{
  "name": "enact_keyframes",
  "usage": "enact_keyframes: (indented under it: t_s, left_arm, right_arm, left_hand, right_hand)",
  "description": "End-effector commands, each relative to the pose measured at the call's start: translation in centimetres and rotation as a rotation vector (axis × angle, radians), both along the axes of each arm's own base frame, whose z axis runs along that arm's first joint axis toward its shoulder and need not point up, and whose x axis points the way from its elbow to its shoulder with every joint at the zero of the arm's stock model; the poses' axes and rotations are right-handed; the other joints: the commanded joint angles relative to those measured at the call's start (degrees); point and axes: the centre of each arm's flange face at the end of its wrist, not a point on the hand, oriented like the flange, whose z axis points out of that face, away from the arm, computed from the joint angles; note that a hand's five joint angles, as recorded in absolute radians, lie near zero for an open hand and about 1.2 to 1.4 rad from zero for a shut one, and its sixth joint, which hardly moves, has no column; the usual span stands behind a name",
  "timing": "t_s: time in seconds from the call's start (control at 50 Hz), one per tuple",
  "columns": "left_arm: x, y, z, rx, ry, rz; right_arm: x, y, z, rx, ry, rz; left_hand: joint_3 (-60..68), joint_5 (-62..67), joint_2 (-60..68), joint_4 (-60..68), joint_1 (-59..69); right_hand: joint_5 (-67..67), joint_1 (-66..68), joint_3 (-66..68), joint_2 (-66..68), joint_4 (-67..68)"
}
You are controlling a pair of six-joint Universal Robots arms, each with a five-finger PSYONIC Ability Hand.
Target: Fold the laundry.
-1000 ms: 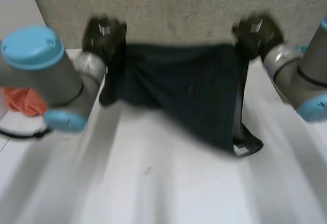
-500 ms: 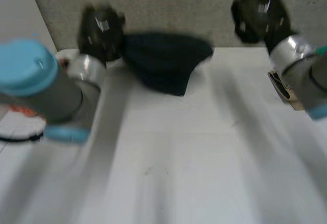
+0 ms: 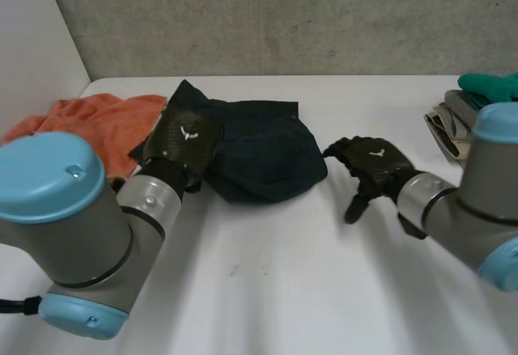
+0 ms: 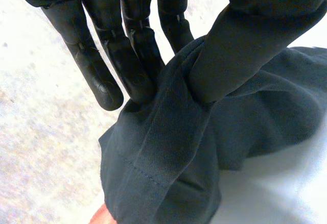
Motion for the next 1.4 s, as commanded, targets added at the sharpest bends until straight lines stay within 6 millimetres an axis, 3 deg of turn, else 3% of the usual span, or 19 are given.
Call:
enact_keyframes:
  t_s: [0.02, 0.22, 0.3, 0.34, 0.44, 0.5, 0.56, 0.64, 0.68, 0.78, 0.9, 0.98, 1.04, 1.12, 1.16, 1.24, 1.32, 1.36, 1.4]
  left_arm:
    - [-0.5, 1.1, 2.7, -0.043, 0.039, -0.027]
    - [-0.8, 2.2, 4.3, -0.037, 0.082, -0.016]
    - [-0.7, 2.2, 4.8, -0.043, 0.098, -0.012]
    - [-0.6, 2.1, 4.8, -0.043, 0.098, -0.009]
    - [-0.5, 2.0, 4.7, -0.041, 0.090, -0.004]
    - [-0.2, 2.0, 4.3, -0.028, 0.078, 0.002]
    - [0.6, 1.5, 3.5, 0.001, 0.056, 0.029]
    - [1.7, 0.9, 1.6, 0.060, 0.022, 0.060]
    - [1.8, 1.2, 1.0, 0.080, 0.014, 0.058]
    - [1.4, 1.6, -3.1, 0.189, -0.058, 0.032]
    - [0.9, 0.5, -4.4, 0.218, -0.077, 0.028]
    - [-0.6, -1.5, -5.3, 0.211, -0.075, 0.012]
    - [-2.1, -3.8, -5.2, 0.164, -0.062, -0.001]
    - [-4.2, -7.3, -2.4, -0.008, -0.054, 0.001]
    - [-5.2, -9.7, 1.6, -0.207, -0.024, 0.025]
    - [-5.2, -12.4, 8.8, -0.579, 0.045, 0.112]
    - [-4.4, -11.8, 15.8, -0.894, 0.175, 0.196]
    - [-4.1, -11.2, 17.3, -0.944, 0.219, 0.207]
    - [-3.9, -10.4, 17.2, -0.916, 0.219, 0.188]
  right_arm:
    - [3.1, 0.0, -2.7, -0.066, -0.062, 0.004]
    - [6.4, -0.8, -6.0, -0.077, -0.061, 0.011]
    - [7.0, -0.4, -6.7, -0.064, -0.066, 0.022]
    - [7.0, -0.4, -6.3, -0.069, -0.070, 0.018]
    - [6.8, -0.1, -3.7, -0.114, -0.085, 0.033]
    - [6.0, 0.3, 0.3, -0.192, -0.081, 0.042]
    - [3.5, 0.6, 4.1, -0.262, 0.010, 0.050]
    - [1.1, 2.4, 6.6, -0.293, 0.222, 0.108]
    - [0.4, 3.3, 6.8, -0.278, 0.311, 0.136]
    - [-1.0, 5.6, 6.5, -0.167, 0.478, 0.201]
    - [-0.8, 5.7, 6.4, -0.164, 0.481, 0.207]
    - [0.0, 3.7, 4.4, -0.166, 0.498, 0.204]
    - [1.5, 0.2, 3.7, -0.240, 0.489, 0.161]
    - [2.8, -3.9, 6.8, -0.439, 0.433, 0.041]
    - [3.7, -6.0, 10.3, -0.634, 0.349, -0.036]
    - [4.6, -7.8, 16.2, -0.996, 0.182, -0.152]
    - [4.8, -7.8, 20.6, -1.260, 0.047, -0.221]
    - [4.9, -7.5, 20.9, -1.275, 0.037, -0.210]
    - [5.0, -7.4, 20.5, -1.249, 0.049, -0.186]
  left_hand:
    - [11.2, 14.0, 11.2, 11.3, 15.1]
    - [11.2, 14.0, 11.2, 11.3, 15.1]
    - [11.2, 14.0, 11.2, 11.3, 15.1]
    - [11.2, 14.0, 11.2, 11.3, 15.1]
    - [11.2, 14.0, 11.2, 11.3, 15.1]
    - [11.2, 14.0, 11.2, 11.3, 15.1]
    - [11.2, 14.0, 11.2, 11.3, 15.1]
    - [11.2, 14.0, 11.2, 11.3, 15.1]
    - [11.2, 14.0, 11.2, 11.3, 15.1]
    - [11.2, 14.0, 11.2, 11.3, 15.1]
    - [11.2, 14.0, 11.2, 11.3, 15.1]
    - [11.2, 14.0, 11.2, 11.3, 15.1]
    - [11.2, 14.0, 11.2, 11.3, 15.1]
    - [11.2, 14.0, 11.2, 11.3, 15.1]
    - [11.2, 14.0, 11.2, 11.3, 15.1]
    - [11.2, 14.0, 11.2, 11.3, 15.1]
    - [11.2, 14.0, 11.2, 11.3, 15.1]
    - [11.2, 14.0, 11.2, 11.3, 15.1]
    - [11.2, 14.0, 11.2, 11.3, 15.1]
  right_hand:
    - [-3.8, -1.6, -2.2, -2.7, -3.5]
    - [0.6, 2.9, 2.3, 1.8, 0.9]
    - [31.0, 33.3, 32.7, 32.1, 31.3]
    - [65.4, 67.7, 67.1, 66.6, 65.7]
    - [66.2, 68.4, 67.8, 67.3, 66.5]
    - [66.2, 68.4, 67.8, 67.3, 66.5]
    - [66.2, 68.4, 67.8, 67.3, 66.5]
    - [66.2, 68.4, 67.8, 67.3, 66.5]
    - [66.2, 68.4, 67.8, 67.3, 66.5]
    - [66.2, 68.4, 67.8, 67.3, 66.5]
    - [66.2, 68.4, 67.8, 67.3, 66.5]
    - [66.2, 68.4, 67.8, 67.3, 66.5]
    - [66.2, 68.4, 67.8, 67.3, 66.5]
    - [66.2, 68.4, 67.8, 67.3, 66.5]
    - [66.2, 68.4, 67.8, 67.3, 66.5]
    - [66.2, 68.4, 67.8, 67.3, 66.5]
    - [66.2, 68.4, 67.8, 67.3, 66.5]
    - [66.2, 68.4, 67.8, 67.3, 66.5]
    - [66.2, 68.4, 67.8, 67.3, 66.5]
